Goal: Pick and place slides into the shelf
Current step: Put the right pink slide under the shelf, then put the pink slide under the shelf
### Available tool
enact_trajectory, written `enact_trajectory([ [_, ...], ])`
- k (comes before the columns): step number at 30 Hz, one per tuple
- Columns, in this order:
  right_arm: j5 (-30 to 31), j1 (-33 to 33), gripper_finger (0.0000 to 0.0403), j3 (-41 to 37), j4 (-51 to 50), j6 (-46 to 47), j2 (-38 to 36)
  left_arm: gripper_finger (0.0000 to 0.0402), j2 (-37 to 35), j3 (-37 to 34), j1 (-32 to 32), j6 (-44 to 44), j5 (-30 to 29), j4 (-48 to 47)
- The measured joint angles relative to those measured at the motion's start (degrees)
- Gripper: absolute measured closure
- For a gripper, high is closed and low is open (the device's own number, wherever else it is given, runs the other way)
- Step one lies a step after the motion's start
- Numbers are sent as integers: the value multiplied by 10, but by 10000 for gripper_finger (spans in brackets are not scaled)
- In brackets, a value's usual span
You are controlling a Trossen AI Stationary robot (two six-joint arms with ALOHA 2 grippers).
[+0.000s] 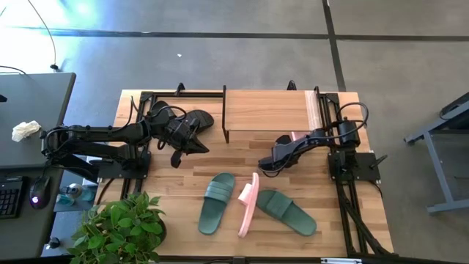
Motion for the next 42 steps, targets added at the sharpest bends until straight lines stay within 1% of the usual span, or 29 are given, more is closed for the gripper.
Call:
enact_trajectory([
  [13, 8, 20, 308, 1, -7, 1, 1, 401, 0, 0, 0, 0, 1, -1],
  [27, 17, 21, 308, 1, -6, -1, -8, 401, 0, 0, 0, 0, 2, -1],
  [33, 18, 21, 307, 1, 5, -1, -8, 401, 0, 0, 0, 0, 15, -3],
  [36, 18, 21, 295, 1, 5, -1, -9, 401, 0, 0, 0, 0, 17, -3],
  [42, 19, 21, 255, 1, 3, -1, -9, 401, 0, 0, 0, 0, 17, -3],
])
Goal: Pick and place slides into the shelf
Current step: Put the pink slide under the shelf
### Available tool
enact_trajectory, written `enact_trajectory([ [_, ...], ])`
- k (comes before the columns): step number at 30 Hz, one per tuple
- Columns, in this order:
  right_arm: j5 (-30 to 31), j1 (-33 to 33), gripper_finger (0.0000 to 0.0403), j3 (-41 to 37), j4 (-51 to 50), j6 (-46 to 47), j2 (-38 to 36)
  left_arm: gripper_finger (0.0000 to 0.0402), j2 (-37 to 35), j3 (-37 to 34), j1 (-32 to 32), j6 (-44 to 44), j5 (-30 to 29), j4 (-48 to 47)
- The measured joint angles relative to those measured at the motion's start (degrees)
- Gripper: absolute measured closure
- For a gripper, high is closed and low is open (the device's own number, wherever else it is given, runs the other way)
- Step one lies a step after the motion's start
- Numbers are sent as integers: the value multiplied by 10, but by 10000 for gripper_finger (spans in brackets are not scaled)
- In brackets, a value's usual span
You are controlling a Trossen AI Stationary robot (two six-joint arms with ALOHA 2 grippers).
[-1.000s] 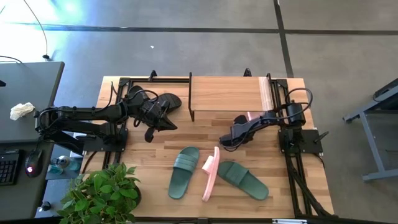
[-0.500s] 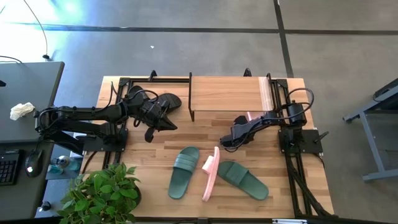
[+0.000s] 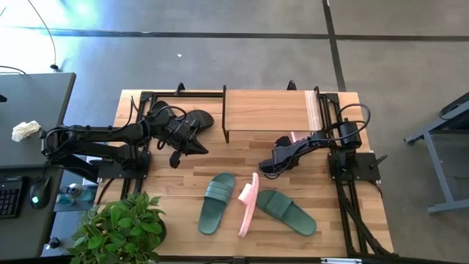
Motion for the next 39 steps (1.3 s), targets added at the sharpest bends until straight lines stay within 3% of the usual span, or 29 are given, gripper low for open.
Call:
enact_trajectory([
  [7, 9, 0, 226, 0, -15, 0, 0, 401, 0, 0, 0, 0, 0, 0],
  [14, -8, 3, 224, 3, -36, 0, -1, 401, 0, 0, 0, 0, 0, 0],
  [20, -24, 43, 224, 45, -65, 0, -1, 401, 0, 0, 0, 0, 0, 0],
  [28, -39, 133, 224, 181, -228, 40, -1, 401, 0, 0, 0, -1, 11, -2],
  [33, -101, 199, 224, 280, -203, 20, -31, 401, 0, 0, 0, -6, 15, -2],
  [39, -146, 278, 224, 437, -215, 122, -64, 401, 0, 0, 0, -6, 14, -2],
])
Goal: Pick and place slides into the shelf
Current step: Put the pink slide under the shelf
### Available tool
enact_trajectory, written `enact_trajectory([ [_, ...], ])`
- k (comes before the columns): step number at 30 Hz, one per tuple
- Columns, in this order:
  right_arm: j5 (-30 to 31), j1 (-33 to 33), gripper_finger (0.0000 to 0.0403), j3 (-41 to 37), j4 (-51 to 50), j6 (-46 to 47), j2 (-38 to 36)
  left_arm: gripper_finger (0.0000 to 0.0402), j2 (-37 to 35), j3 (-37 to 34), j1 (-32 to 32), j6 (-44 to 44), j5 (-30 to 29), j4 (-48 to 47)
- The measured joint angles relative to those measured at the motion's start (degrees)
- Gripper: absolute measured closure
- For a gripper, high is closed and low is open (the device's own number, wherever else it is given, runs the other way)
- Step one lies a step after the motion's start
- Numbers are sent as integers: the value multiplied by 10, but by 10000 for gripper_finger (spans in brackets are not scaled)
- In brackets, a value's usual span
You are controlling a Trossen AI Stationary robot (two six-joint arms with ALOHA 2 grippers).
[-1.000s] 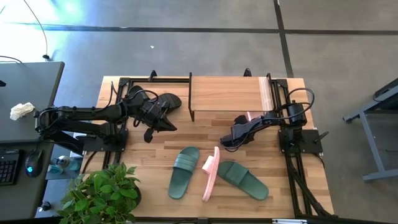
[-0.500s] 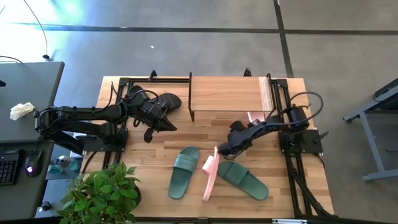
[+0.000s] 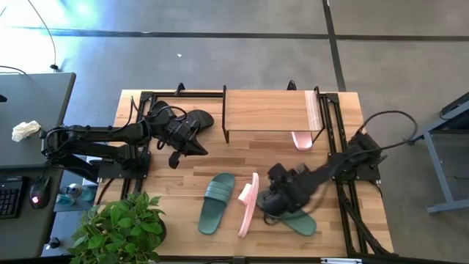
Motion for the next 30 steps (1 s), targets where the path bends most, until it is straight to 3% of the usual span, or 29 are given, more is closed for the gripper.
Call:
enact_trajectory([
  [2, 6, 23, 224, 52, 14, 41, -3, 401, 0, 0, 0, 0, -2, 0],
  [7, 88, 79, 224, 160, 36, 207, -4, 401, 0, 0, 0, 1, -6, 0],
  [12, 149, 117, 224, 179, 121, 384, -4, 401, 0, 0, 0, 2, -6, -1],
  [17, 101, 124, 224, 143, 245, 406, 10, 401, 0, 0, 0, 2, -6, -23],
  [23, 75, 116, 224, 140, 264, 402, 71, 401, 0, 0, 0, 20, -6, -55],
  [28, 2, 117, 224, 139, 284, 420, 131, 401, 0, 0, 0, 21, -6, -86],
  [30, 2, 116, 224, 139, 301, 428, 152, 401, 0, 0, 0, 21, -6, -96],
])
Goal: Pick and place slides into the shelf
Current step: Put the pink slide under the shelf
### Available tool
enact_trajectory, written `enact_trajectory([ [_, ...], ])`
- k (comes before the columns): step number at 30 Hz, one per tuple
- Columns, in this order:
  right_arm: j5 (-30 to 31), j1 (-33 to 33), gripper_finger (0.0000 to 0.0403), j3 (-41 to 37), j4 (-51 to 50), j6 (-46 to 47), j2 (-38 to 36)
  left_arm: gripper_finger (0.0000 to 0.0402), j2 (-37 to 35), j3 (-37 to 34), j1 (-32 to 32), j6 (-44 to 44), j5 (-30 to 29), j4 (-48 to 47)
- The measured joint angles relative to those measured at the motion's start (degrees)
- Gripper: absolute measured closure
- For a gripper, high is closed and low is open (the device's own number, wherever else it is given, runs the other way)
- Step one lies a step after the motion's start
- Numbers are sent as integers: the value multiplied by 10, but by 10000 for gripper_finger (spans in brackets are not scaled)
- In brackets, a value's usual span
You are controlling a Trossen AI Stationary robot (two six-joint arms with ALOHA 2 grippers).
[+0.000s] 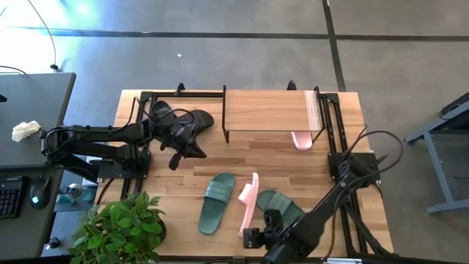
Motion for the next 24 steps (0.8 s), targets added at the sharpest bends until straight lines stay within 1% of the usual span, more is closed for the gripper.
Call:
enact_trajectory([
  [6, 13, -21, 224, 0, 98, 4, 58, 401, 0, 0, 0, 0, 0, -5],
  [9, 1, -33, 224, 0, 141, 4, 89, 401, 0, 0, 0, 0, 0, -15],
  [11, -4, -38, 224, 0, 159, 3, 101, 401, 0, 0, 0, 1, 0, -24],
  [13, 1, -40, 226, 9, 154, 2, 108, 401, 0, 0, 0, 11, 0, -30],
  [16, -2, -39, 236, 38, 113, 5, 108, 401, 0, 0, 0, 14, 0, -35],
  [18, -17, -35, 243, 71, 54, 15, 108, 401, 0, 0, 0, 14, 0, -35],
  [21, -65, -35, 254, 115, -45, 20, 107, 401, 0, 0, 0, 15, 0, -36],
  [24, -72, -39, 258, 147, -130, 19, 107, 401, 0, 0, 0, 16, 0, -36],
])
